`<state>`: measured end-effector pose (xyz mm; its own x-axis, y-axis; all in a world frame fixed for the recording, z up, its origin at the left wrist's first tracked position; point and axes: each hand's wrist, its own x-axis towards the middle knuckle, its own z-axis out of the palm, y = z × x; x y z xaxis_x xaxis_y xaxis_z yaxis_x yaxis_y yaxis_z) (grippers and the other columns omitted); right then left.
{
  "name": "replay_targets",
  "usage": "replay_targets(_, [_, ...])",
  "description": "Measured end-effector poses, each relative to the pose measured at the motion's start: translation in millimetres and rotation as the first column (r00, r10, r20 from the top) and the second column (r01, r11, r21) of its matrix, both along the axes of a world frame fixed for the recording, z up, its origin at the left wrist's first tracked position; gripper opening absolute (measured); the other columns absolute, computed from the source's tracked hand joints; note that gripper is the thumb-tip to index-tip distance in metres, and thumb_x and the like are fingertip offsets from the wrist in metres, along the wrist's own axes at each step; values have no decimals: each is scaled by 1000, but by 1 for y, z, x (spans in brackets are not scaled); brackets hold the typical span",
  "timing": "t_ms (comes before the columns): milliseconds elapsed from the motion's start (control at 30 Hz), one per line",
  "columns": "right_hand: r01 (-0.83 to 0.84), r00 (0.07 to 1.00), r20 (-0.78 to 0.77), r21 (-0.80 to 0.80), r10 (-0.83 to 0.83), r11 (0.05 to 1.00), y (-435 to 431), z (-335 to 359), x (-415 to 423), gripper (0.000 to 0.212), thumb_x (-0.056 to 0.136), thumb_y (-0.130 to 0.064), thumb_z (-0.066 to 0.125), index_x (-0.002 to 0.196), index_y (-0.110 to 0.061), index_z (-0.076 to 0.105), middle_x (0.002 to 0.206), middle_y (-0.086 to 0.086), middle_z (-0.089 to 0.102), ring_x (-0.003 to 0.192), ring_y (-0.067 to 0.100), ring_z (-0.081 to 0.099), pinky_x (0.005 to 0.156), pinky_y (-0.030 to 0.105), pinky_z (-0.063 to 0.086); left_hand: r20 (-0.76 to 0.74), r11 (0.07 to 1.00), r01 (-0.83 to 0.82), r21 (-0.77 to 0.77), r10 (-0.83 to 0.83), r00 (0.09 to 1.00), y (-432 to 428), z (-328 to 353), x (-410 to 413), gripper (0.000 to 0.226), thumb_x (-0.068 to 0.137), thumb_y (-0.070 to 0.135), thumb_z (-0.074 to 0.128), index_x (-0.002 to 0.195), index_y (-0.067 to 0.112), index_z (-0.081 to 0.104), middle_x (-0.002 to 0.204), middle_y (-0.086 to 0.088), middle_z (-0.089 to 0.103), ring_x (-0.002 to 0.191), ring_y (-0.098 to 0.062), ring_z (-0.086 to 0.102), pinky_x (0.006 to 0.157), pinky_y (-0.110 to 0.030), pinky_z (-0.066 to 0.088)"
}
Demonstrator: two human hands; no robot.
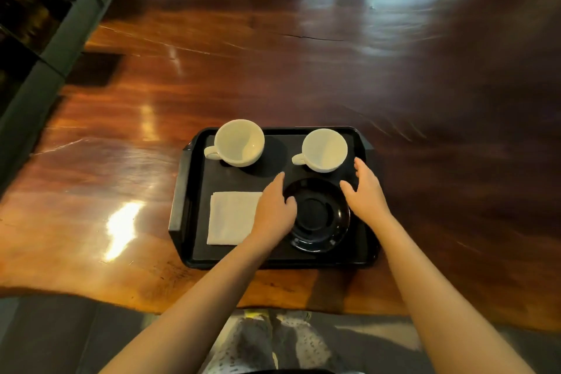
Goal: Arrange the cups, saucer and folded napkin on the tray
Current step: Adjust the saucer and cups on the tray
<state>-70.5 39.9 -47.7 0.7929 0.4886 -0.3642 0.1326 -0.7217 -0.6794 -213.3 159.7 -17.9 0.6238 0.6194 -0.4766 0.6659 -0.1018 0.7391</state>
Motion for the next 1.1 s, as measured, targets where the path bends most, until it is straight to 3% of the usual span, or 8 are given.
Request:
replay_targets(133, [-61,982,-170,149,87,987,19,-1,32,86,83,-13,68,149,-19,13,156,0,21,139,18,29,113,41,31,-18,976,-143,-165,142,990,10,-6,53,66,88,1,43,148,18,21,152,-7,33,138,-23,34,113,-38,31])
replay_targets(267, [-83,985,-127,270,121,959,30,-10,34,84,74,-8,74,142,-22,28,142,1,38,125,15,40,95,28,40,-15,954,-259,-152,259,966,17,-18,72,59,88,-1,43,144,13,33,147,-8,42,134,-23,39,110,-32,32])
replay_targets(500, [42,998,-66,352,-20,935,44,-20,12,80,69,-20,81,134,-20,35,137,1,36,122,15,45,97,29,47,82,916,-333,-223,358,930,36,-26,75,58,88,6,55,142,15,36,143,-6,47,123,-16,50,91,-21,37])
replay_targets(600, [72,996,-66,357,-52,931,49,-19,6,80,69,-20,81,135,-19,34,138,3,34,124,17,44,100,35,48,93,912,-340,-229,368,925,42,-28,76,59,87,6,57,142,16,36,143,-6,48,121,-16,52,92,-24,39])
replay_targets(767, [21,988,-152,226,14,974,42,-17,10,88,79,-21,72,148,-16,17,151,8,24,136,24,33,110,44,37,52,946,-290,-146,300,953,44,-27,65,63,87,6,53,144,19,31,140,-5,49,105,-11,56,84,-25,40])
replay_targets(900, [-59,998,-25,-5,59,998,6,-17,8,41,95,-19,48,136,-10,44,131,10,53,118,23,54,94,31,44,-106,998,-20,64,26,994,33,-31,38,50,87,5,50,136,14,44,128,-10,60,115,-24,56,95,-32,43])
replay_targets(1000, [-91,995,24,-131,95,987,-7,-20,0,30,97,-20,42,122,-12,57,119,8,62,106,23,59,85,32,47,-169,993,23,112,-3,986,26,-34,25,49,88,2,46,135,14,45,124,-11,61,115,-26,55,94,-34,44])
replay_targets(1100, [-49,999,-14,-141,48,989,-5,-20,-1,25,96,-20,47,114,-12,62,113,7,65,96,18,60,76,26,45,-182,987,51,151,-23,983,26,-36,23,42,86,-3,46,124,10,57,124,-12,62,115,-27,56,95,-34,44])
